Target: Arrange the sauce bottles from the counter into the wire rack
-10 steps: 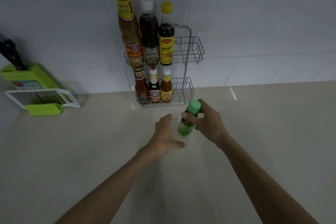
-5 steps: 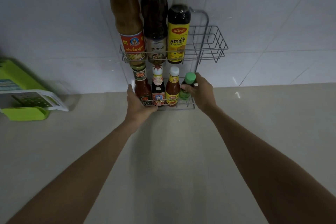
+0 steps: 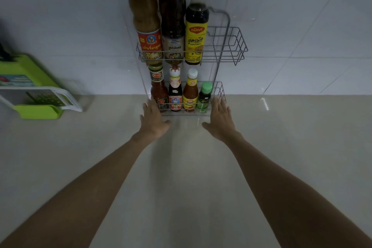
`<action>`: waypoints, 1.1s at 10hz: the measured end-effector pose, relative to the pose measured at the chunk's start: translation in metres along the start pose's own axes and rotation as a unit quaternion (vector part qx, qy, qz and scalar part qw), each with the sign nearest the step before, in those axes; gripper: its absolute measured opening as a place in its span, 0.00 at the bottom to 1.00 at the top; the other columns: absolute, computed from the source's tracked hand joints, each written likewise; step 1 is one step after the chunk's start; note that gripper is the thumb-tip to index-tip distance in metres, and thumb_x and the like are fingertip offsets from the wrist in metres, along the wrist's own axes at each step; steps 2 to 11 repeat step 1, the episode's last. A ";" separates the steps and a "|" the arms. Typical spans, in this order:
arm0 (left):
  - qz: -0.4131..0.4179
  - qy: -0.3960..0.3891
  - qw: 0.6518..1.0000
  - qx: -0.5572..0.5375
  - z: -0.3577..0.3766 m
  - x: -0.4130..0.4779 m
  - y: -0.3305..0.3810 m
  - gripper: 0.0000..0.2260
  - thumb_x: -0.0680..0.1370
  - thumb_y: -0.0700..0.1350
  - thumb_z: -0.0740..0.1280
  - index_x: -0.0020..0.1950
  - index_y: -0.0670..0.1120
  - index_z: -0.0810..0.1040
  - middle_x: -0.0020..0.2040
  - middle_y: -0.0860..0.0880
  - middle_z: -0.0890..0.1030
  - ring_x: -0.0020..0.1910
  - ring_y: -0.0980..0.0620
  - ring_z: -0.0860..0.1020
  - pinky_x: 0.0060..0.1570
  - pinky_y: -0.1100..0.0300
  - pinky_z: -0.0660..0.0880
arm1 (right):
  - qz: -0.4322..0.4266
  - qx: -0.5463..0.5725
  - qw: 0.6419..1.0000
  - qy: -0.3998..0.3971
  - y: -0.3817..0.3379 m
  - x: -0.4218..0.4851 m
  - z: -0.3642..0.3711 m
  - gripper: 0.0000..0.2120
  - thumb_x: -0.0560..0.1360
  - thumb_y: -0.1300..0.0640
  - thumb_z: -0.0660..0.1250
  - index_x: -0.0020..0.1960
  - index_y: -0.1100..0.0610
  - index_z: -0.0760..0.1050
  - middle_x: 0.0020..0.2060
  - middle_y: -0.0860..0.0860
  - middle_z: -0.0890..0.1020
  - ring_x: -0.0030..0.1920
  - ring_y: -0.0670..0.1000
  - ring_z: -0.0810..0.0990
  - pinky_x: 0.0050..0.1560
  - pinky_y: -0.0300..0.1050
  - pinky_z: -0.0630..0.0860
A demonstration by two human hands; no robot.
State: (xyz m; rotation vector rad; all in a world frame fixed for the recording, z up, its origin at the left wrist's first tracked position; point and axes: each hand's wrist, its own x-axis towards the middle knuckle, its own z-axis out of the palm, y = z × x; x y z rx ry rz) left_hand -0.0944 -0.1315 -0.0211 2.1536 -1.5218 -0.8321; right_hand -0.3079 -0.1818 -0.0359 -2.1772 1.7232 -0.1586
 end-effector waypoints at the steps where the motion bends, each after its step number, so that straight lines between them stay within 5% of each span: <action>1: 0.004 -0.052 0.985 0.167 -0.015 -0.022 0.011 0.37 0.79 0.54 0.59 0.79 0.46 0.41 0.79 0.46 0.37 0.78 0.45 0.36 0.74 0.41 0.38 | -0.004 -0.023 0.998 -0.066 -0.007 -0.012 -0.030 0.47 0.74 0.46 0.69 0.78 0.58 0.41 0.78 0.59 0.45 0.78 0.60 0.40 0.75 0.62 0.44; 11: 0.004 -0.052 0.985 0.167 -0.015 -0.022 0.011 0.37 0.79 0.54 0.59 0.79 0.46 0.41 0.79 0.46 0.37 0.78 0.45 0.36 0.74 0.41 0.38 | -0.004 -0.023 0.998 -0.066 -0.007 -0.012 -0.030 0.47 0.74 0.46 0.69 0.78 0.58 0.41 0.78 0.59 0.45 0.78 0.60 0.40 0.75 0.62 0.44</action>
